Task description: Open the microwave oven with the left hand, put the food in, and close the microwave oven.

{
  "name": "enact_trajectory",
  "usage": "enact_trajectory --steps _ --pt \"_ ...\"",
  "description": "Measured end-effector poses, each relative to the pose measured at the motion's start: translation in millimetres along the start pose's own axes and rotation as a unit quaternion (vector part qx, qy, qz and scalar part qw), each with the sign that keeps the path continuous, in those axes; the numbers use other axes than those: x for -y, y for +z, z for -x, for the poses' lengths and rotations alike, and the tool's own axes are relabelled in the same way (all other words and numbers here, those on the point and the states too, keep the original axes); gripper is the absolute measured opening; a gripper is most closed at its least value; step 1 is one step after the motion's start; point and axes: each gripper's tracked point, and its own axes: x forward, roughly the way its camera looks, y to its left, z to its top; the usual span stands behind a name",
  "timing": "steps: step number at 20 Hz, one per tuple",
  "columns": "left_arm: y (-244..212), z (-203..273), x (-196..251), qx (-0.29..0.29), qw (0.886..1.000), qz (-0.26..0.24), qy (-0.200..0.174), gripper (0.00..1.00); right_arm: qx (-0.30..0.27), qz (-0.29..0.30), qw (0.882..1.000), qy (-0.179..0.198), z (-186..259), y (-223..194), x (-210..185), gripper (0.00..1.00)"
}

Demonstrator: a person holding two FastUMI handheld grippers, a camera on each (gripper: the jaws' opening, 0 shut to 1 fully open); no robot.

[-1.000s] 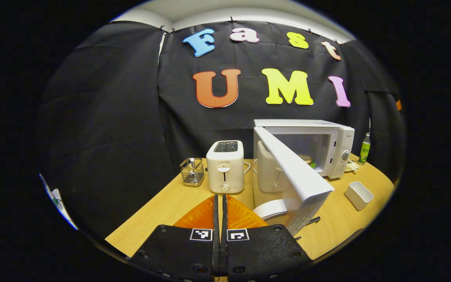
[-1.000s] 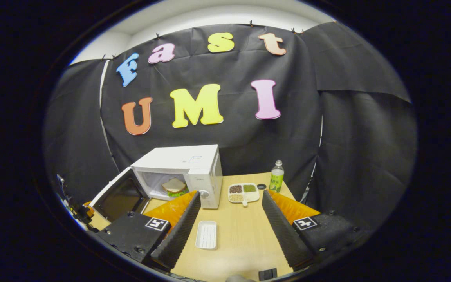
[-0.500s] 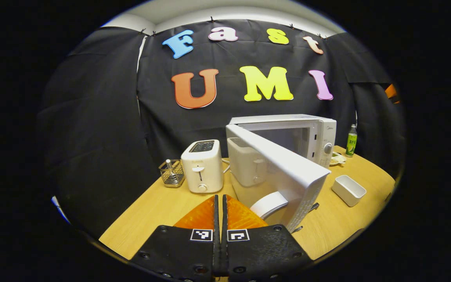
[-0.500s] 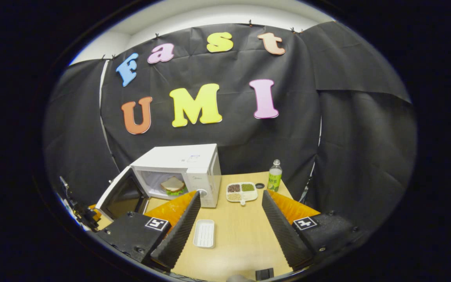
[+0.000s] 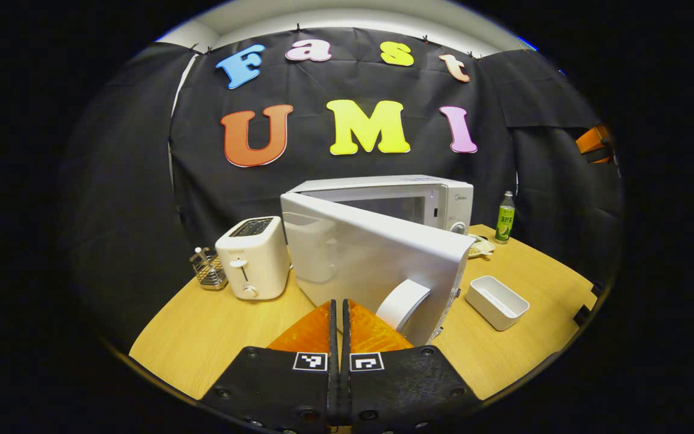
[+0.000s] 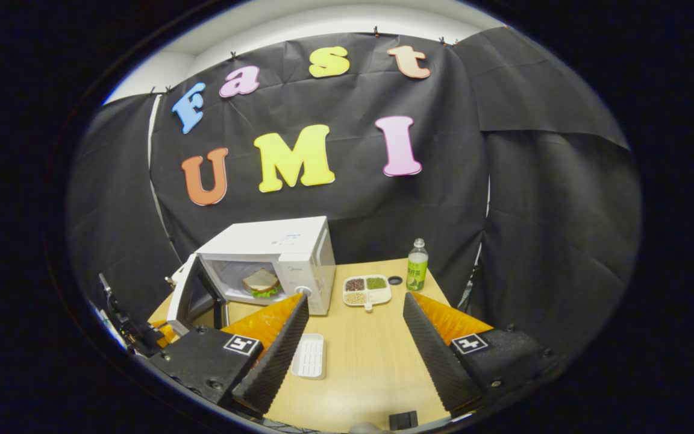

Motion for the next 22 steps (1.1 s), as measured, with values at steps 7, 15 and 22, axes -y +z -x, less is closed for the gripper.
enact_trajectory --steps 7,15,22 --pt "15.4 -42.5 60.0 0.003 0.999 -0.008 -0.045 0.00 -0.005 -0.014 1.000 -0.005 -7.8 1.8 16.4 1.00" --pt "31.5 -98.8 100.0 0.000 0.999 -0.004 -0.054 0.00 0.001 -0.022 1.000 -0.001 -31.2 17.8 33.5 0.92" --pt "45.9 -146.3 122.4 0.003 0.998 -0.001 -0.055 0.00 -0.005 -0.016 1.000 0.002 -51.4 22.0 45.3 1.00"
